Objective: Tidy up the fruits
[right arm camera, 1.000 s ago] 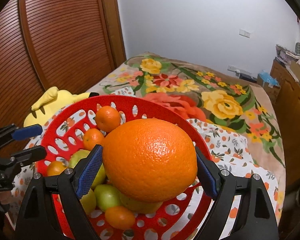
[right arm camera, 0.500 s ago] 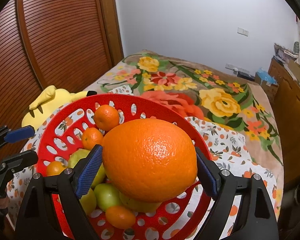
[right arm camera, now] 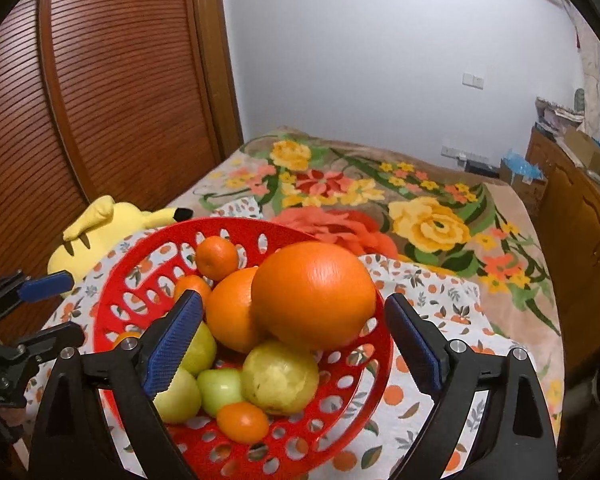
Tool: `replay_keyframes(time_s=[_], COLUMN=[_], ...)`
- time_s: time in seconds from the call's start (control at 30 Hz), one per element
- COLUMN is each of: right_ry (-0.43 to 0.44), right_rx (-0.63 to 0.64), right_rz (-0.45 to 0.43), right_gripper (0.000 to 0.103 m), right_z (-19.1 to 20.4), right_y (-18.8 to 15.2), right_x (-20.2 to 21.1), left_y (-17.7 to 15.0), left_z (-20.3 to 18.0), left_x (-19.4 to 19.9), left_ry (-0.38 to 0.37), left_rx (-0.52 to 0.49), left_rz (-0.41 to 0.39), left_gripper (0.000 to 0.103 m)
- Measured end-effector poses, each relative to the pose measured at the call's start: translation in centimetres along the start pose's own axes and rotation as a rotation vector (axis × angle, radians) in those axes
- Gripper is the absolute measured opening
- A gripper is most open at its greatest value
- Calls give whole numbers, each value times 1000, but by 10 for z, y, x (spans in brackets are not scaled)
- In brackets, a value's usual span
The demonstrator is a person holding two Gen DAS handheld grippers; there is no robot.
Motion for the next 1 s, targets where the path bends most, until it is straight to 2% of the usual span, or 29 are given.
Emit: replay_keyframes(time_s=[0.6, 1.0], right_ry=[-8, -22], right_rx=[-72, -91], right_rz=[-104, -155], right_gripper=[96, 97], right_z=[-1, -1], right_y=[-65, -84], right_x=[63, 96], left_y=[-14, -28], left_z=[-29, -50], left_x=[36, 46], left_ry=[40, 46], left_rx=[-36, -22], left_rz=[-9, 14], left_gripper=[70, 71])
Point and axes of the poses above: each gripper's, at about its wrist camera, not at the fingertips, and x roughly against the way its jaws point, z to its left, y to its top, the point moved 3 cm from there along -x, roughly the way its jaws point, and after that the axes turned 15 degrees about -x, right-handed, at the moved point
